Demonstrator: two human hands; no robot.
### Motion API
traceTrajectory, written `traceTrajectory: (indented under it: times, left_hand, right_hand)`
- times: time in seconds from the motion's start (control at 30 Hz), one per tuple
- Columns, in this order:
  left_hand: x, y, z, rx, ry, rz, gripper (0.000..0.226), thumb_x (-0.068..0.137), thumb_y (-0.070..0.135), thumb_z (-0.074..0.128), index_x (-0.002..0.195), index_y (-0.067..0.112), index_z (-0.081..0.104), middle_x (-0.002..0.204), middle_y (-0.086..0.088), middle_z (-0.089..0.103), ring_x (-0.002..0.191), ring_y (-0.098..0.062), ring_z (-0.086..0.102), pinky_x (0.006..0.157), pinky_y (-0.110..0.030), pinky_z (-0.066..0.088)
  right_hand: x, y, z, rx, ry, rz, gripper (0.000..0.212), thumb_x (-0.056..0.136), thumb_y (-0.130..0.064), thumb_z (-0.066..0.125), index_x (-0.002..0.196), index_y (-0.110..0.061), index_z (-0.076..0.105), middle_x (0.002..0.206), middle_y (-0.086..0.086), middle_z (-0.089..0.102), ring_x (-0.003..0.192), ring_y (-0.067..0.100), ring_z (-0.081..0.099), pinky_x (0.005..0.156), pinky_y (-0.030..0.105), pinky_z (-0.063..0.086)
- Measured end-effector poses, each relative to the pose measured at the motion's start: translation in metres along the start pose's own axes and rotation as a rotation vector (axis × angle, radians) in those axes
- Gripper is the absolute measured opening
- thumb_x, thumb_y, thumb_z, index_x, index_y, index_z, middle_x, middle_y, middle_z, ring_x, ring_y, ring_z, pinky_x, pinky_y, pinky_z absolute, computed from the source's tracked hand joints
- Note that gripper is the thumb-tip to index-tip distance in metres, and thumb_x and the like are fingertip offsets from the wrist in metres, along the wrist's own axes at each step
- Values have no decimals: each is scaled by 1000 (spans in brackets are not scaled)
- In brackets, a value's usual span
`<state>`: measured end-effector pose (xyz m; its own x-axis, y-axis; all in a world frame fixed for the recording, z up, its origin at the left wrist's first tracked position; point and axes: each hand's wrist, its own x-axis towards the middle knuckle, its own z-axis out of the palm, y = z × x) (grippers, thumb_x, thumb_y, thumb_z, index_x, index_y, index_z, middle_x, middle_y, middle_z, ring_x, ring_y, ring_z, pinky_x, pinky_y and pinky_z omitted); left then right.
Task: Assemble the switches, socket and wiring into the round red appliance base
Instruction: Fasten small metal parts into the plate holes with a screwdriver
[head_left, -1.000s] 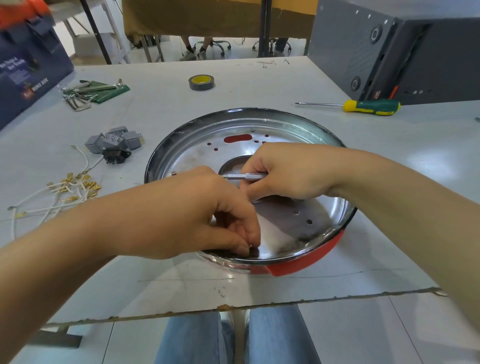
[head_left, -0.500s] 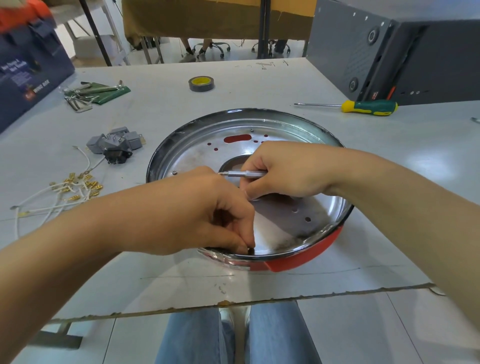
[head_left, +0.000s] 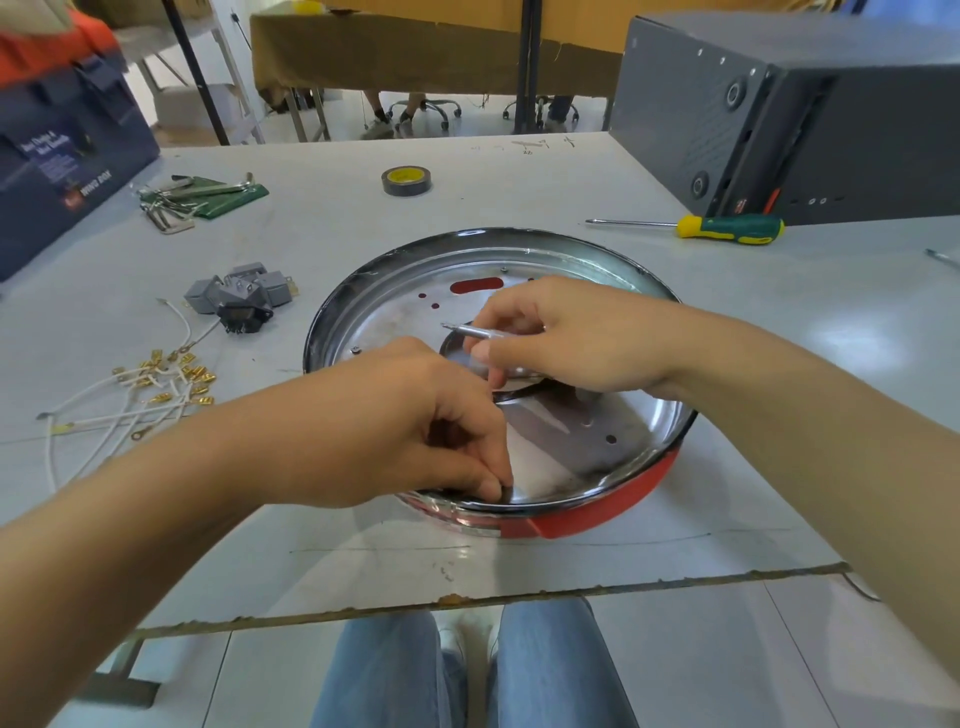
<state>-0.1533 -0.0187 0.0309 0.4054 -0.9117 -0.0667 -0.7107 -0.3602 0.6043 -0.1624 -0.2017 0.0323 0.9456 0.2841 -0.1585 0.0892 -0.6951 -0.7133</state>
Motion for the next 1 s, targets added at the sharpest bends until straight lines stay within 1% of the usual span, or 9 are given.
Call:
traceTrajectory:
  times: [0.13,0.27,0.37,0.47,0.6,0.7,0.8,0.93,1.0]
  left_hand:
    - [0,-1,2,-26,34,-4,4,79,26,74,82,25,75,74,8,69,70,-14,63,66,-36,51]
    - [1,-3,2,-57,39,-33,6,76,29,75,82,26,75,69,9,67,67,-12,62,64,-30,51]
    - [0,-3,2,-82,34,-43,5,76,29,75,80,27,75,68,10,67,66,-10,62,62,-23,49]
    - [-1,-3,1,-93,41,-50,9,74,33,75,79,25,75,67,7,66,64,-12,61,60,-26,50]
    - [-1,-4,2,-92,48,-49,7,73,31,77,76,25,74,66,4,64,60,-14,58,57,-28,48]
    - [0,-5,1,-97,37,-55,5,74,28,78,77,26,75,66,3,65,60,-14,58,58,-31,49]
    - [0,-6,1,-99,32,-53,5,74,28,77,78,25,75,66,4,66,60,-15,60,58,-33,50]
    - [0,-6,1,-111,40,-50,6,74,27,77,77,24,75,65,8,66,60,-13,61,56,-22,47]
    - [0,-6,1,-111,38,-51,7,73,28,77,77,24,75,65,8,66,59,-12,61,56,-20,46]
  right_hand:
    - [-7,5,-4,234,100,-62,26,95,-6,40,110,-27,42,79,2,65,53,11,42,53,28,39]
    - [-15,10,-10,495,43,-207,31,94,3,37,92,-12,64,80,9,62,49,8,44,46,18,36]
    - [-19,17,-15,797,-122,-299,33,89,-4,42,115,-5,62,88,7,62,66,13,57,59,21,47]
    - [-24,22,-21,1017,-315,-367,64,70,-4,52,133,1,45,98,9,57,84,17,57,70,23,49]
    - [-25,24,-17,1043,-384,-411,64,68,4,60,130,1,46,90,8,56,76,16,57,65,21,47]
    - [-25,22,-13,845,-262,-345,25,84,-20,60,106,-10,65,68,1,57,54,11,49,52,23,36]
    - [-26,16,-8,592,-186,-291,27,89,-38,49,92,-20,70,54,-7,53,46,9,38,54,30,28]
    - [-27,8,-6,685,32,-304,33,92,-32,45,76,-17,70,48,-6,49,43,8,36,46,21,31]
    - [-29,9,-6,665,20,-293,33,91,-31,46,73,-17,70,46,-4,49,42,9,35,46,25,27]
